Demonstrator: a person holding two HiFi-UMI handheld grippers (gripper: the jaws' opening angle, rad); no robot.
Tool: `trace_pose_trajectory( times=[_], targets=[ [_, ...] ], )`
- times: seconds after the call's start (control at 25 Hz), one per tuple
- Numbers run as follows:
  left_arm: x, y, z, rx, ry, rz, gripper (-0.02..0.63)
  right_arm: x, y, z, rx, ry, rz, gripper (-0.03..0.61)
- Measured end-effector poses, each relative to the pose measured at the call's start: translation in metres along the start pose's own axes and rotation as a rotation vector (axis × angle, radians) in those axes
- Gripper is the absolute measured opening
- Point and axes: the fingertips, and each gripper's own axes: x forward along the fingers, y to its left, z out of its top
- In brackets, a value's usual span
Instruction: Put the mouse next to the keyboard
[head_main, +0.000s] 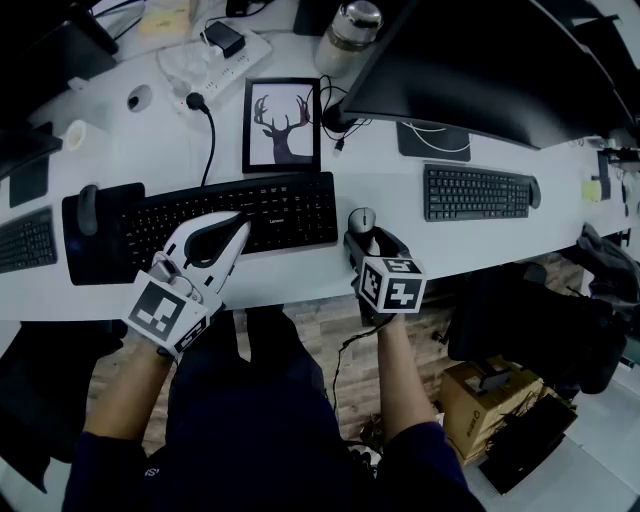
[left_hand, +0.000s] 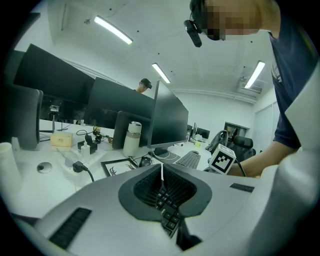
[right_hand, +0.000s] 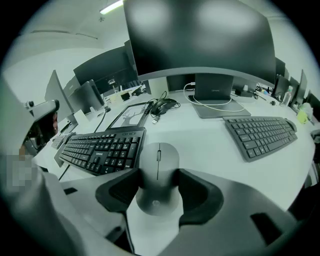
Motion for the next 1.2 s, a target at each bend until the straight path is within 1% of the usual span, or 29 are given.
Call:
trace_pose_trajectory(
  times=[0.28,0.68,1.2],
  targets=[
    [-0.003,0.004,-0.004,-0.006,0.002,0.003,0.038,0.006,0.0,0.0,-0.017,0.004,-0.018,0.255],
    [-0.007,0.008,-0.006,-0.011,0.006,0.006,0.038,0.012,0.0,0.0,-0.016,0.01,-0.03,0.255],
    [-0.009,0.009,-0.007,-0.012,0.006,0.004,0.038,0.015,0.002,0.002,-0.081,0.011,-0.067,0.255]
  ],
)
